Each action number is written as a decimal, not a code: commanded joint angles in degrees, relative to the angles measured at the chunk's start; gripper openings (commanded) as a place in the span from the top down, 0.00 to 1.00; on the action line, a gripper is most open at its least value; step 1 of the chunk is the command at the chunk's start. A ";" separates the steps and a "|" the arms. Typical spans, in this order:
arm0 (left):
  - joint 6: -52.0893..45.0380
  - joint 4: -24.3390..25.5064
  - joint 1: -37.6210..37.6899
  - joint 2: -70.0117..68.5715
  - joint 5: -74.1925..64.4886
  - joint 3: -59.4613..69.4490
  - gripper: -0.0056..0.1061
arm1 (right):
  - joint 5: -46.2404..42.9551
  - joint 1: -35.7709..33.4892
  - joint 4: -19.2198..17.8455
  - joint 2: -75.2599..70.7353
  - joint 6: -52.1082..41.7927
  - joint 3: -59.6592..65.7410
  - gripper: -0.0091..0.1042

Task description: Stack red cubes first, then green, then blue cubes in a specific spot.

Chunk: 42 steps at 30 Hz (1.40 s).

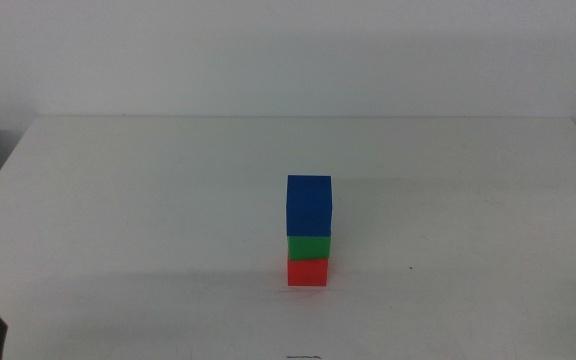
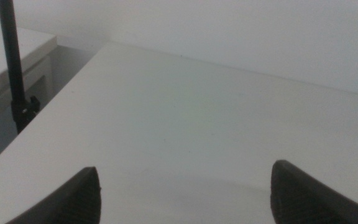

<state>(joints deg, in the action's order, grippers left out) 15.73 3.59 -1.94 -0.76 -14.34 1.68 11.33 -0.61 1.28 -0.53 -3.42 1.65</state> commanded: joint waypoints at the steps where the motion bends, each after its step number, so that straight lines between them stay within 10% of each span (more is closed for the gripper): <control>1: 0.45 0.86 0.12 -1.19 4.88 -0.15 0.11 | -4.41 0.44 -0.47 -1.33 -0.61 -1.05 0.28; 25: -17.42 -2.79 0.12 -1.23 8.50 -0.15 0.22 | -4.41 0.44 -0.47 -1.33 -0.61 -1.05 0.28; 42: -17.42 -2.84 0.12 -1.17 8.87 -0.15 0.53 | -4.41 0.44 -0.47 -1.33 -0.61 -1.05 0.28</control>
<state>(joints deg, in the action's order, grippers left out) -1.68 1.20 -1.94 -0.76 -10.22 1.68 11.30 -0.61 1.27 -0.53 -3.42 1.65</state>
